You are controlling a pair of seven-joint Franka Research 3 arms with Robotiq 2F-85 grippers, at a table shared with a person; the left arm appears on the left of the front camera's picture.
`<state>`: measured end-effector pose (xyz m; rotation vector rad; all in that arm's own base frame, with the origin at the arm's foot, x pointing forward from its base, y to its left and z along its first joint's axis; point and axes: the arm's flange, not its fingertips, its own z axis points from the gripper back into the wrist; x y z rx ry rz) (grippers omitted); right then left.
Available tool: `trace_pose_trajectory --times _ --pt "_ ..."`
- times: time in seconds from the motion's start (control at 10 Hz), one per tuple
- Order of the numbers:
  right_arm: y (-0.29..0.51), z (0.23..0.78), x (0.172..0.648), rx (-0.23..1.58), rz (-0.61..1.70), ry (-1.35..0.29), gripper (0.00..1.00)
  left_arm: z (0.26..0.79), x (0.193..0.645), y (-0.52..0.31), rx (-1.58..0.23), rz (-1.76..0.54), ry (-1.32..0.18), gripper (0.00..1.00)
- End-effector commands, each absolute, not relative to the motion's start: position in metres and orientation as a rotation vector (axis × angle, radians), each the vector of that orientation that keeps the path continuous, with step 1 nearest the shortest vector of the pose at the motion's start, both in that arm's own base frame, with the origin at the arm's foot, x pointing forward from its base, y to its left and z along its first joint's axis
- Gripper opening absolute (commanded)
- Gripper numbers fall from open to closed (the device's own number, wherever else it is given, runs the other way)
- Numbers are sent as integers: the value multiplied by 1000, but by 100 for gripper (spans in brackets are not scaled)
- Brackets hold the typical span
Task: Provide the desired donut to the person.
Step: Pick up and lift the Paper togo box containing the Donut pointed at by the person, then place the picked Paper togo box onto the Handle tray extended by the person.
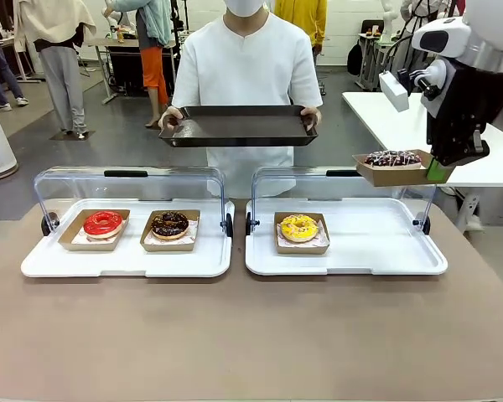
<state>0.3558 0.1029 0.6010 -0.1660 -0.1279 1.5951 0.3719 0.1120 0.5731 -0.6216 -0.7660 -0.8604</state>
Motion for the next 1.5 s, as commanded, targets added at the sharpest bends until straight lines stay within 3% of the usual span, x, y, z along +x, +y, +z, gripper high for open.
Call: trace_pose_trajectory --times 0.0,1.4 --pt "102 597 353 -174 1592 -124 0 574 373 111 -621 -860 -770 100" --pt "102 597 353 -174 1592 -124 0 574 373 111 -621 -860 -770 100"
